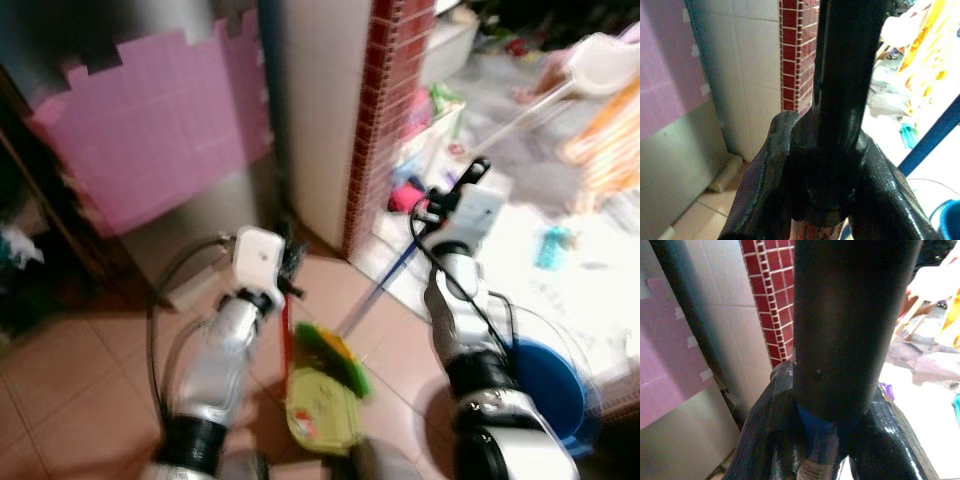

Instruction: Sweep floor

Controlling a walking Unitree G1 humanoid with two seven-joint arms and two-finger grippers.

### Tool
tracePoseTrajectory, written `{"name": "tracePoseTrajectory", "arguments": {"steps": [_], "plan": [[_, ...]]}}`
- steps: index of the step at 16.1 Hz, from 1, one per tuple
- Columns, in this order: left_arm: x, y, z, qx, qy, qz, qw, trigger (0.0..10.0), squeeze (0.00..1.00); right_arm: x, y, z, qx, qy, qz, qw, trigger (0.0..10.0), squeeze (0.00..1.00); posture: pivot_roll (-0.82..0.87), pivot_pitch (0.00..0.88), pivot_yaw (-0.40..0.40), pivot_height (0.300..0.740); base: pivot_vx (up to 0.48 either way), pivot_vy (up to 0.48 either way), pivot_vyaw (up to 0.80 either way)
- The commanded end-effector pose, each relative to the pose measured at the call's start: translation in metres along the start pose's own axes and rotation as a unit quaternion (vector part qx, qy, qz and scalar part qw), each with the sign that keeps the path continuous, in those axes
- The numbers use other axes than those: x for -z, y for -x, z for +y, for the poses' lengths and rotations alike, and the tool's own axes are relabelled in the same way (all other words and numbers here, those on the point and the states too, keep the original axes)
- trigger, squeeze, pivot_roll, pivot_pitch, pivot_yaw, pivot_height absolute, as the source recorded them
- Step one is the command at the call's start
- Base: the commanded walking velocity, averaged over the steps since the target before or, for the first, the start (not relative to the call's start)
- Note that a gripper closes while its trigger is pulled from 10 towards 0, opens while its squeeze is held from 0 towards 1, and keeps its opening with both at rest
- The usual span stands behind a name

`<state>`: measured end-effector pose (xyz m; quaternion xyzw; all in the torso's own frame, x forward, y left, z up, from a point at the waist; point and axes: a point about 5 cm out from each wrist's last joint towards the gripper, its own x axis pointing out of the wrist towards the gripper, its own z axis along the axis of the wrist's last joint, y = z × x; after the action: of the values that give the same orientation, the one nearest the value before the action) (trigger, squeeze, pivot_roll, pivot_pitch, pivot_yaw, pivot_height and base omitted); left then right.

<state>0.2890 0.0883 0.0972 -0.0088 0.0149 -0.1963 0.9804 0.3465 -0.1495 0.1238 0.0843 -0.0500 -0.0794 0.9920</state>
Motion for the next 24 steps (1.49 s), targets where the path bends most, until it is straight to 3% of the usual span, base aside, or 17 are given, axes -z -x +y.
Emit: {"name": "tracePoseTrajectory", "arguments": {"steps": [1, 3, 12, 15, 18, 24], "plan": [[-0.013, -0.004, 0.000, 0.008, 0.000, -0.028, 1.000, 10.0, 0.00, -0.004, -0.003, 0.001, -0.005, 0.013, -0.004, 1.000, 10.0, 0.00, -0.08, 0.046, -0.026, 0.740, 0.000, 0.000, 0.00], [-0.012, -0.004, 0.001, 0.003, 0.006, -0.023, 1.000, 10.0, 0.00, -0.002, -0.003, 0.002, -0.006, 0.015, -0.001, 1.000, 10.0, 0.00, -0.08, 0.044, -0.027, 0.740, 0.000, 0.000, 0.00], [-0.014, -0.005, 0.004, 0.002, 0.029, -0.019, 0.999, 10.0, 0.00, 0.006, -0.002, 0.007, -0.020, 0.001, 0.026, 0.999, 10.0, 0.00, -0.07, 0.062, -0.033, 0.740, 0.000, 0.480, 0.00], [-0.018, -0.006, 0.008, 0.004, 0.028, -0.019, 0.999, 10.0, 0.00, 0.004, -0.004, 0.000, 0.014, 0.014, 0.025, 1.000, 10.0, 0.00, -0.07, 0.062, -0.033, 0.740, 0.000, 0.480, 0.00], [-0.019, -0.006, 0.015, 0.003, 0.023, -0.016, 1.000, 10.0, 0.00, 0.004, -0.003, -0.002, -0.020, 0.042, 0.026, 0.999, 10.0, 0.00, -0.08, 0.061, -0.015, 0.740, 0.000, 0.480, 0.00], [-0.021, -0.008, 0.021, 0.012, 0.021, -0.010, 1.000, 10.0, 0.00, 0.009, 0.004, -0.005, -0.013, 0.022, 0.040, 0.999, 10.0, 0.00, -0.08, 0.059, -0.011, 0.740, 0.000, 0.480, -0.08]]}}
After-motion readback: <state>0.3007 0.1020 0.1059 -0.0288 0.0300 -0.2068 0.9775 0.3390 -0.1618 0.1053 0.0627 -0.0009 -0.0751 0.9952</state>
